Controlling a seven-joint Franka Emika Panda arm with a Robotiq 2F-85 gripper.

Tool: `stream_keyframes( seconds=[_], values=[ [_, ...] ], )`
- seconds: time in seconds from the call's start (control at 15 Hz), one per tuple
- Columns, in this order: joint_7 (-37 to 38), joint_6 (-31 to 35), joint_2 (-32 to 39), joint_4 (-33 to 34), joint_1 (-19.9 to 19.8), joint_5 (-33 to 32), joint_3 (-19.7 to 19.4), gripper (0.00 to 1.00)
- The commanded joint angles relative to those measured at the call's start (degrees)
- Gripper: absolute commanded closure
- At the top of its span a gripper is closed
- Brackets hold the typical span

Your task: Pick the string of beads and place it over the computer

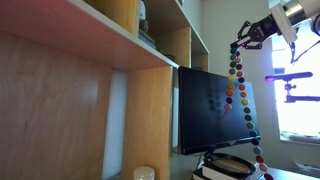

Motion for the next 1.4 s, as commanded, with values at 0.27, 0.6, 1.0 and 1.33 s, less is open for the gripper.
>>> stream_keyframes(
  seconds=[0.27,0.6,1.0,1.33],
  values=[
    [1.8,0.0,5.5,5.7,-0.5,6.3,-1.7,0.96],
    [2.1,-0.1,8.4,8.2,-1.0,9.6,-2.4,0.96],
    [0.0,0.0,8.0,6.3,-0.7,9.5,-2.6,0.83],
    [0.0,0.0,8.0,6.3,-0.7,9.5,-2.5,0.83]
  ],
)
